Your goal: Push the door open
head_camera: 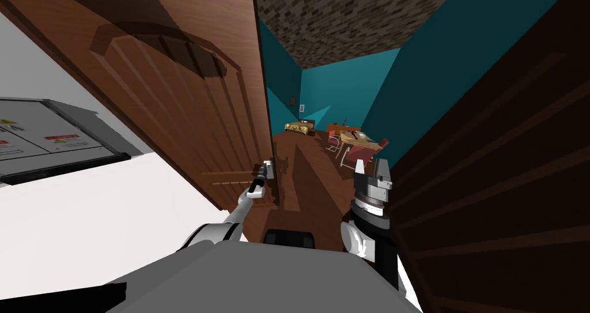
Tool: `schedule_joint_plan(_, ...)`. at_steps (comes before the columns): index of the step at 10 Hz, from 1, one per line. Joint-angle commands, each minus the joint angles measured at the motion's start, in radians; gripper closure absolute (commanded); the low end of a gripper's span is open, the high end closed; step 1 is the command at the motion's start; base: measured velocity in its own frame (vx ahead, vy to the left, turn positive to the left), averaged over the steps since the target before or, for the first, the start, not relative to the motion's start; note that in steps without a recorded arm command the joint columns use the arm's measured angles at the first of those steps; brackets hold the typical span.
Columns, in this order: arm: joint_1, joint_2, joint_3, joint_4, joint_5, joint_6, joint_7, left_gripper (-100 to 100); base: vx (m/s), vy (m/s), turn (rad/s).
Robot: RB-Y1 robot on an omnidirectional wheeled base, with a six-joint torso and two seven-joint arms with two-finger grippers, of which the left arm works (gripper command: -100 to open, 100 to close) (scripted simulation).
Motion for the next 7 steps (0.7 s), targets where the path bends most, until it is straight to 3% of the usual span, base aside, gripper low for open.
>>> schedule_joint_plan(1, -0.014, 0.007, 0.026, 0.016, 0.007, -0.012, -0.008, 100, 0.165, -0.099, 0.075)
schedule_joint_plan(7, -0.015, 0.011, 0.08, 0.02, 0.022, -0.01, -0.026, 100, 0.167, -0.105, 0.068)
